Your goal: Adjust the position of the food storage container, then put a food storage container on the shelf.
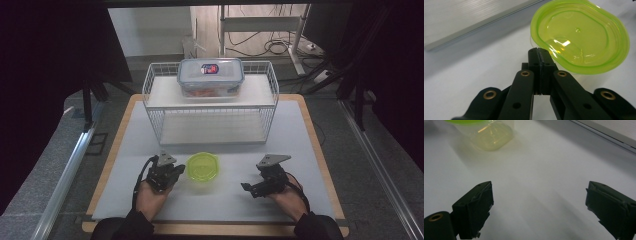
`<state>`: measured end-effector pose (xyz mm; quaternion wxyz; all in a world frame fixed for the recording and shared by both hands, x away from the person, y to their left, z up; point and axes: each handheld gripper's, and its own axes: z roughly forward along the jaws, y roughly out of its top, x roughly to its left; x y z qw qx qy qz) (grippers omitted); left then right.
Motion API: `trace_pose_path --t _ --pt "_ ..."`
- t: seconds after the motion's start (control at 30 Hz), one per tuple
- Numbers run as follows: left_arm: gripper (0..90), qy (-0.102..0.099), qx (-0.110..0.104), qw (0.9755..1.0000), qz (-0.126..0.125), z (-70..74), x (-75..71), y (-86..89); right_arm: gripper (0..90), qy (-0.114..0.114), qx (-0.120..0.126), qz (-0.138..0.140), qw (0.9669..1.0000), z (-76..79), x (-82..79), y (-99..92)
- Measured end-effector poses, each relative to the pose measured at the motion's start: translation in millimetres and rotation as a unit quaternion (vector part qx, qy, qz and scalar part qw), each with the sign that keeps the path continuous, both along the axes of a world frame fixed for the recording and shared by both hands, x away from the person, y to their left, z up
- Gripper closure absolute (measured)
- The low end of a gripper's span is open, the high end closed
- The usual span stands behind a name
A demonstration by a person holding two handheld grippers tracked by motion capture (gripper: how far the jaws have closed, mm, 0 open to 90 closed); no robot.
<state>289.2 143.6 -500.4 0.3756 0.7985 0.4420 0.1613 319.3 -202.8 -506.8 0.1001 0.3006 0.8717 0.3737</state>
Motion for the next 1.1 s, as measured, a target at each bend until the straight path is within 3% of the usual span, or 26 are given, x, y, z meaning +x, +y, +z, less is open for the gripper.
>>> trace_pose_path --t 0.17,0.3,0.4,0.53,0.6,0.7,0.87,1.1 --pt "89.9 0.000 0.000 0.9999 -0.015 -2.2 6.3 -9.9 7.6 0.001 0.001 -0.001 1.0000 0.0 0.3 -0.5" --pt "84.3 -0.012 -0.001 0.9999 -0.010 2.0 1.2 0.7 7.6 -0.001 0.006 -0.002 1.0000 1.3 0.2 -1.7" --pt "71.7 -0.017 0.010 0.9998 -0.009 3.0 -4.5 11.3 7.5 0.000 0.014 -0.007 0.9999 2.6 0.5 -3.3" --pt "40.7 -0.008 0.011 0.9995 -0.030 -3.1 -10.2 23.2 6.3 -0.002 0.024 -0.014 0.9996 4.7 1.3 -5.6" --pt "23.7 0.007 0.007 0.9990 -0.043 -6.8 -12.7 28.4 5.9 -0.001 0.025 -0.016 0.9996 5.0 1.4 -6.0" --pt "10.9 -0.001 0.011 0.9990 -0.043 -9.5 -19.8 34.0 4.7 -0.010 0.028 -0.014 0.9995 4.8 1.3 -6.1" --pt "3.3 -0.019 -0.003 0.9987 -0.048 -11.7 -26.9 40.5 4.6 0.002 0.031 -0.015 0.9994 2.8 1.4 -4.5" --pt "1.1 -0.038 -0.011 0.9983 -0.043 -18.2 -30.7 48.0 2.4 0.008 0.045 -0.020 0.9988 6.7 0.3 4.1"
